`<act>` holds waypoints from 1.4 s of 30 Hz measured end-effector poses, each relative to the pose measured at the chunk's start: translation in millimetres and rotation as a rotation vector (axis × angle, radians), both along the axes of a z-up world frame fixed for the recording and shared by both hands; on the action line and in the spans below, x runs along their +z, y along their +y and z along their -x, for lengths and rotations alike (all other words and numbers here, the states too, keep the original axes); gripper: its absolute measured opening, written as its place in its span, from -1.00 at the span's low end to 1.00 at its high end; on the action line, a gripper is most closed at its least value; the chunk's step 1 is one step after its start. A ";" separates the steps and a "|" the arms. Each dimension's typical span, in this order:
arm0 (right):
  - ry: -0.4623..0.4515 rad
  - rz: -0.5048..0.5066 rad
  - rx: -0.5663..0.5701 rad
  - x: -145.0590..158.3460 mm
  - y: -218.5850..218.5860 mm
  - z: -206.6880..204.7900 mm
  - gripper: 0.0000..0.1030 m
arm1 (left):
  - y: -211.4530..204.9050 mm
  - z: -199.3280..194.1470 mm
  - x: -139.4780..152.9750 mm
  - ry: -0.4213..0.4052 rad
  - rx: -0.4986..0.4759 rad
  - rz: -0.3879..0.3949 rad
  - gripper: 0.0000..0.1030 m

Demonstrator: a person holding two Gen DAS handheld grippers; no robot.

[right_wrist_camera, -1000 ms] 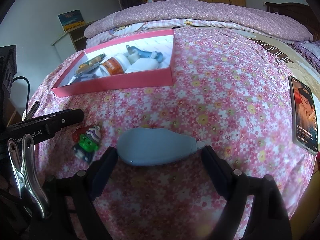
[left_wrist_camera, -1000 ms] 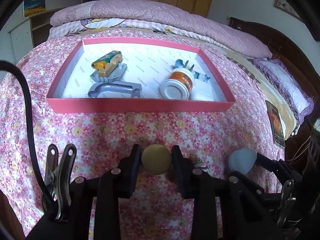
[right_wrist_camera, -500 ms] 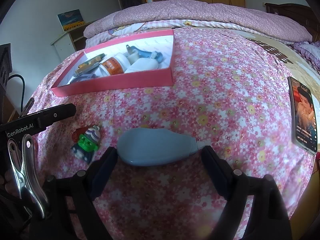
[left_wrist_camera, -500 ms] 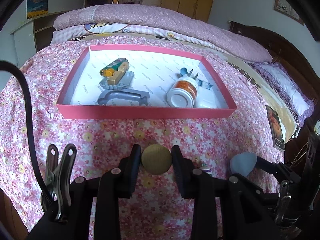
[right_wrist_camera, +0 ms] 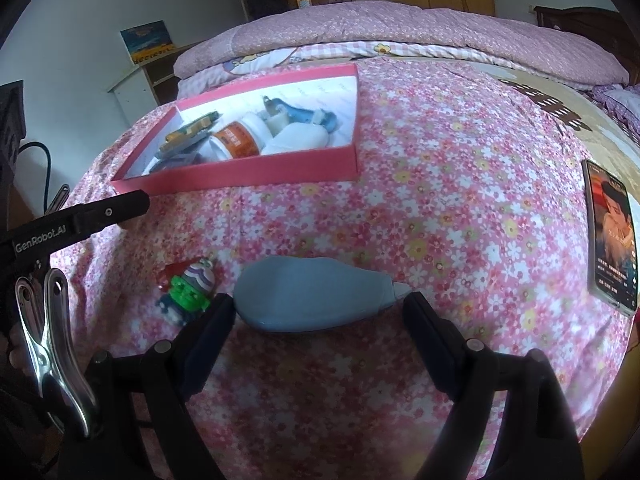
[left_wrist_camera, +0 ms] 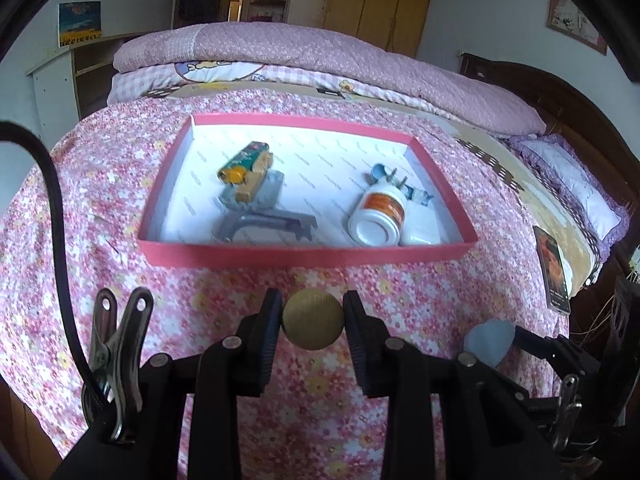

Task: Organize rigid objects
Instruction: 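Lift and carry the tan disc and light blue bulb over the tray with both grippers, then lower and release the tan disc and light blue bulb into the tray with both grippers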

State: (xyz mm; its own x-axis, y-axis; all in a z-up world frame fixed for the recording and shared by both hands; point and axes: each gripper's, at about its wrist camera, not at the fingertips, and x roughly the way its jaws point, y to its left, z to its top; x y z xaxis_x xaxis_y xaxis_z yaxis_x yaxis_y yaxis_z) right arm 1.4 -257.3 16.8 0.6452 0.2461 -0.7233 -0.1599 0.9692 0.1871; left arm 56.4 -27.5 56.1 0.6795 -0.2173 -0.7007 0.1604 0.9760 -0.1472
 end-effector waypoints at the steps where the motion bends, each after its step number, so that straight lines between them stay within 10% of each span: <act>1: -0.002 -0.001 0.003 1.3 0.7 -1.1 0.70 | 1.7 -1.5 1.9 -0.005 0.005 -0.002 -0.36; 42: -0.096 -0.013 0.051 60.9 21.2 -83.2 0.70 | -11.6 -91.1 10.3 -0.035 0.002 -0.028 -0.36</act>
